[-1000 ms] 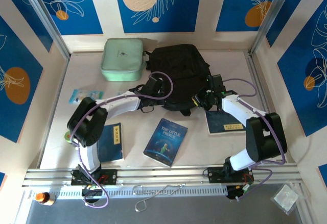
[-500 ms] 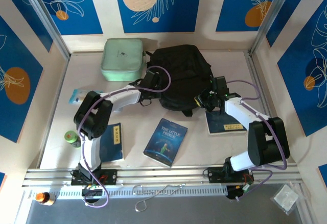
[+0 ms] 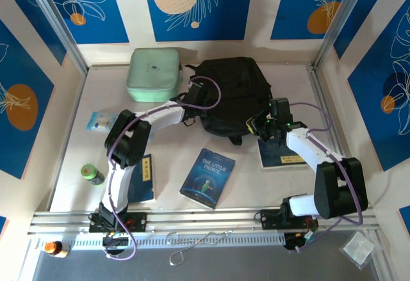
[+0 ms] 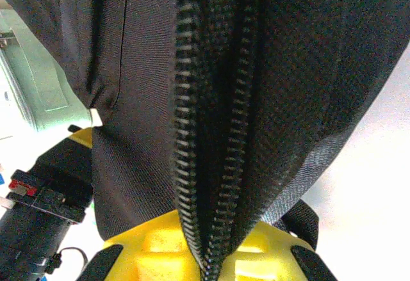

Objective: Pack the student bag
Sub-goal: Unzip the student bag at the top-center of the table.

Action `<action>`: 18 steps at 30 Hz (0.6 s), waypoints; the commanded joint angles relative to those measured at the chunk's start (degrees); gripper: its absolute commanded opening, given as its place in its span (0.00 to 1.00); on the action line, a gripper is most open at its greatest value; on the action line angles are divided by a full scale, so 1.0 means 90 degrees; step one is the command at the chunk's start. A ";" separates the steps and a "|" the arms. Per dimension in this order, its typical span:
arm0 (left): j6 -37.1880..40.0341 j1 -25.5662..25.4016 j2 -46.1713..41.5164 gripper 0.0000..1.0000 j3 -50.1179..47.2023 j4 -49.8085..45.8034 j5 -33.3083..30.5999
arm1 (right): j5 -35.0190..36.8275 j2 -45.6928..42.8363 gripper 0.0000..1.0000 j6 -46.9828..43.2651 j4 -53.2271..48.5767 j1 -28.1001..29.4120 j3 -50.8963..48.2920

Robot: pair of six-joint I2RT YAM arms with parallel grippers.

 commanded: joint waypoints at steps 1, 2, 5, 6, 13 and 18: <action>0.0149 0.0330 0.0154 0.21 0.0206 -0.0564 -0.1063 | 0.0070 -0.0045 0.06 0.0123 -0.0180 -0.0135 -0.0119; 0.0148 0.0330 0.0083 0.27 0.0239 -0.0644 -0.0941 | 0.0064 0.0047 0.06 0.0163 -0.0111 -0.0089 -0.0103; 0.0129 0.0330 -0.0350 0.37 0.0164 -0.0878 -0.0354 | 0.0080 0.0446 0.06 0.0218 0.0080 0.0132 0.0068; 0.0115 0.0331 -0.0547 0.39 0.0064 -0.0925 -0.0105 | 0.0090 0.0618 0.06 0.0218 0.0161 0.0209 0.0157; 0.0060 0.0330 -0.2145 0.53 -0.0972 -0.1142 0.0889 | -0.0004 0.1802 0.11 0.0099 0.0325 0.0648 0.1141; 0.0022 0.0347 -0.3143 0.68 -0.1794 -0.1131 0.0799 | 0.0381 0.1699 0.54 -0.0257 -0.0608 0.0686 0.1480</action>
